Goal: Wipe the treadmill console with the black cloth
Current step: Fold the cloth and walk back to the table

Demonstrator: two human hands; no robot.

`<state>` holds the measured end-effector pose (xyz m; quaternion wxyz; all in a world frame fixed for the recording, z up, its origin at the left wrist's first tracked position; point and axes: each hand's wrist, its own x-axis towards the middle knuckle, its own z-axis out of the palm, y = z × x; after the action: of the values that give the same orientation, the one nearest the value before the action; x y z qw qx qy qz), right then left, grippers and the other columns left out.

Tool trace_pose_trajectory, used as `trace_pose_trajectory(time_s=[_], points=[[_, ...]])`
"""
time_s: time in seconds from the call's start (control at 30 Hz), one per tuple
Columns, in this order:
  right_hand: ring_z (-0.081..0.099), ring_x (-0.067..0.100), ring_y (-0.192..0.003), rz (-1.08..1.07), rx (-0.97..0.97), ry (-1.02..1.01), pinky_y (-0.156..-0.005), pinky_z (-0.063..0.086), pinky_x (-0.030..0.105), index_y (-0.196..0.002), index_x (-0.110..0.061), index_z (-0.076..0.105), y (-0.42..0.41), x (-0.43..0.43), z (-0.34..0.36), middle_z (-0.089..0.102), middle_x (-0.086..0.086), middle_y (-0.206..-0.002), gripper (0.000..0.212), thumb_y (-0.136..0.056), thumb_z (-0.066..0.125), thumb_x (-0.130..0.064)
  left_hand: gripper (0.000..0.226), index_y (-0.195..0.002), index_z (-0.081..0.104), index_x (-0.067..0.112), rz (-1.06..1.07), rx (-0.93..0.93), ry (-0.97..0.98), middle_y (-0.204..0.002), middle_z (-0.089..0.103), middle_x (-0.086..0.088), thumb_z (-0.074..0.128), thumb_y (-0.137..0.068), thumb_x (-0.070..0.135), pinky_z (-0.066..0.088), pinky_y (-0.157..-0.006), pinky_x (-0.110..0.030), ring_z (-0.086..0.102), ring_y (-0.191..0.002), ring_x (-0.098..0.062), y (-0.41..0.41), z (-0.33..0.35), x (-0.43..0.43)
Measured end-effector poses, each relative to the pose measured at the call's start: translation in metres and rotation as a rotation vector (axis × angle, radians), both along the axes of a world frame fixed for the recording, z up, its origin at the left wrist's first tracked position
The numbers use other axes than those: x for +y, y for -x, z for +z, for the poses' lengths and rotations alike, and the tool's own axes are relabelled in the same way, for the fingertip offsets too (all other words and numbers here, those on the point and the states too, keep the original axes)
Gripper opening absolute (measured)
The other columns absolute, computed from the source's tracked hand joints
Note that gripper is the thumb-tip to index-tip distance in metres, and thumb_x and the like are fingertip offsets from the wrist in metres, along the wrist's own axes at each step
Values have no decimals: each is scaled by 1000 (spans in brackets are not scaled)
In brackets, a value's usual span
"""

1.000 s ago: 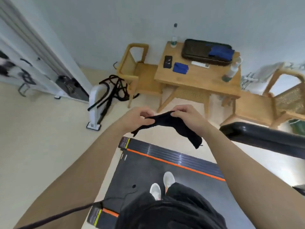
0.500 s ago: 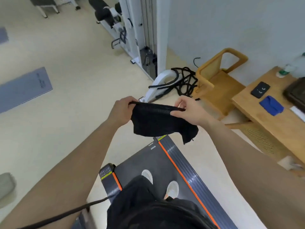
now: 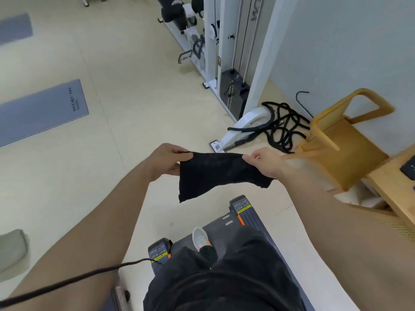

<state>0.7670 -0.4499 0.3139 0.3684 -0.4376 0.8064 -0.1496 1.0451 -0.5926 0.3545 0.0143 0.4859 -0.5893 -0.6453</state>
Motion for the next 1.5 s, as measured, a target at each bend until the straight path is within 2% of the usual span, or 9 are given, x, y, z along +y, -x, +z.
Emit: trace_pose_trajectory(time_s=[0.13,0.27,0.43,0.63,0.8,1.07,1.17,1.33,1.5], points=[[53,18,-65,-188,-335,43,-59,40,28,-69,-2,56,-10,-58,-6,56,7,-67,55,-102,50,-46,20,-101,78,13,45,29,7,-102,78,-5,64,-98,27,60,-78,-32,74,-84,-21,24,-18,-59],[73,20,-79,-396,-781,31,-62,57,30,-106,-6,73,6,-109,-26,77,11,-97,35,-101,57,-37,18,-101,79,17,45,73,33,-96,75,-3,66,-97,29,61,-78,-33,72,-84,-14,70,-44,-107],[62,29,-107,-515,-1083,173,-99,51,45,-129,-2,63,49,-177,-89,66,20,-124,34,-97,63,-14,14,-101,76,10,-10,104,140,-85,72,-5,67,-95,19,57,-64,-24,67,-72,-13,152,-94,-160],[68,13,-73,-851,-1226,426,-66,56,22,-123,-1,62,123,-250,-170,67,11,-103,27,-96,61,-2,15,-105,77,12,-260,172,338,-79,71,1,69,-93,15,56,-63,-19,64,-69,-9,275,-168,-226],[72,12,-75,-1053,-1246,546,-67,58,21,-106,-3,67,183,-269,-177,73,11,-95,15,-99,53,1,13,-98,80,20,-424,188,434,-78,74,3,69,-92,16,62,-76,-37,68,-72,-12,354,-184,-252],[69,25,-106,-1530,-1224,813,-77,62,29,-132,3,54,275,-264,-178,67,20,-121,34,-98,54,3,25,-85,75,10,-970,255,603,-71,67,-5,57,-98,22,52,-68,-35,58,-67,-14,507,-197,-270],[71,23,-95,-1670,-1171,868,-67,61,28,-122,5,60,296,-241,-173,71,19,-107,23,-100,52,-1,19,-80,69,19,-1197,315,645,-67,55,6,66,-90,34,32,-57,-22,49,-64,-6,552,-196,-250],[69,22,-89,-1946,-1041,988,-74,60,24,-116,4,62,323,-179,-176,70,17,-100,20,-100,55,-5,10,-94,75,22,-1543,393,649,-76,64,6,64,-94,23,45,-63,-31,60,-70,-9,620,-194,-189],[43,17,-52,-2208,-502,604,-45,32,23,-83,-5,60,350,-79,-189,56,9,-72,8,-87,62,-12,27,-114,76,28,-1891,437,649,-86,65,14,56,-98,18,49,-70,-27,61,-82,-10,682,-180,-97]])
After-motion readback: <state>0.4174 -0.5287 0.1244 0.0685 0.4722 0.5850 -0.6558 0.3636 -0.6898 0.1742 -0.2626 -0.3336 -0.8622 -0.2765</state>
